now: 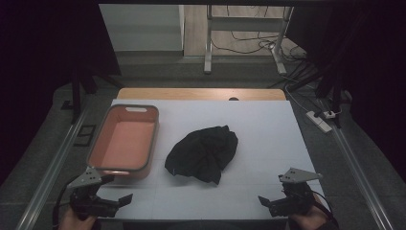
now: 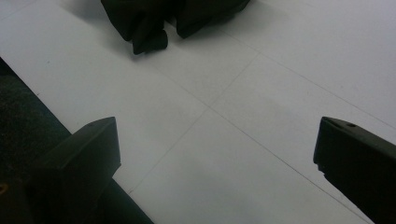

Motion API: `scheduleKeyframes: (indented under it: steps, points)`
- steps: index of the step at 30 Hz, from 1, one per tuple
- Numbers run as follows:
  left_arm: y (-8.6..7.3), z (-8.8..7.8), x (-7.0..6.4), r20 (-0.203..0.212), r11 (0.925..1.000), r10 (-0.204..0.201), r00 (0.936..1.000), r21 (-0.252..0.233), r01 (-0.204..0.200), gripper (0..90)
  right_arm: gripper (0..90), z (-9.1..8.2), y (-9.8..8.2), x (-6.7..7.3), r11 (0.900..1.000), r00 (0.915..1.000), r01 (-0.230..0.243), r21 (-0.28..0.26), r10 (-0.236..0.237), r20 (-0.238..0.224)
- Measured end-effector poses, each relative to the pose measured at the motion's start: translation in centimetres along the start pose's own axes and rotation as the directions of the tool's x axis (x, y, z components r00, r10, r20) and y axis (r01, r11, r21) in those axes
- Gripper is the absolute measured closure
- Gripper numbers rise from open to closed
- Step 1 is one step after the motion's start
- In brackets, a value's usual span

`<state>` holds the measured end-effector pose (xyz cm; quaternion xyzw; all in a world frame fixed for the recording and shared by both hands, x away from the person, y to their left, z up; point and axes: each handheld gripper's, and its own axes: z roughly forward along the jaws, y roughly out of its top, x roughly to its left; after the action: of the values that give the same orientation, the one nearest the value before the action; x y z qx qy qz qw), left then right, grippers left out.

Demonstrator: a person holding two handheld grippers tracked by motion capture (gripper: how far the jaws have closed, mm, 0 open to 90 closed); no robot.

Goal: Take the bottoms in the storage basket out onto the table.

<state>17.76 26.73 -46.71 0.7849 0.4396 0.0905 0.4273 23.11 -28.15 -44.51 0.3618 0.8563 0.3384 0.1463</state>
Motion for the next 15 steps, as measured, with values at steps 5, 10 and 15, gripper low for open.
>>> scheduleKeyframes:
  steps: [5, 10, 15]
  points:
    - [-0.4, -0.6, 0.1, -0.033, 0.9999, -0.01, 0.9994, 0.006, 0.011, 0.0, 0.4, 0.0, 0.0, 0.0, 1.0, 1.0, 0.001, 0.0, -0.001, 0.001]
    - [-0.8, -1.0, 0.0, -0.068, 0.9997, -0.005, 0.9977, 0.023, 0.006, 0.0, 0.4, 0.0, 0.0, 0.0, 1.0, 1.0, 0.0, -0.001, 0.0, 0.003]
    - [-1.2, -1.4, -0.1, -0.09, 0.999, -0.004, 0.9959, 0.045, 0.008, 0.0, 0.4, 0.0, 0.0, 0.0, 1.0, 1.0, 0.001, 0.0, -0.001, 0.006]
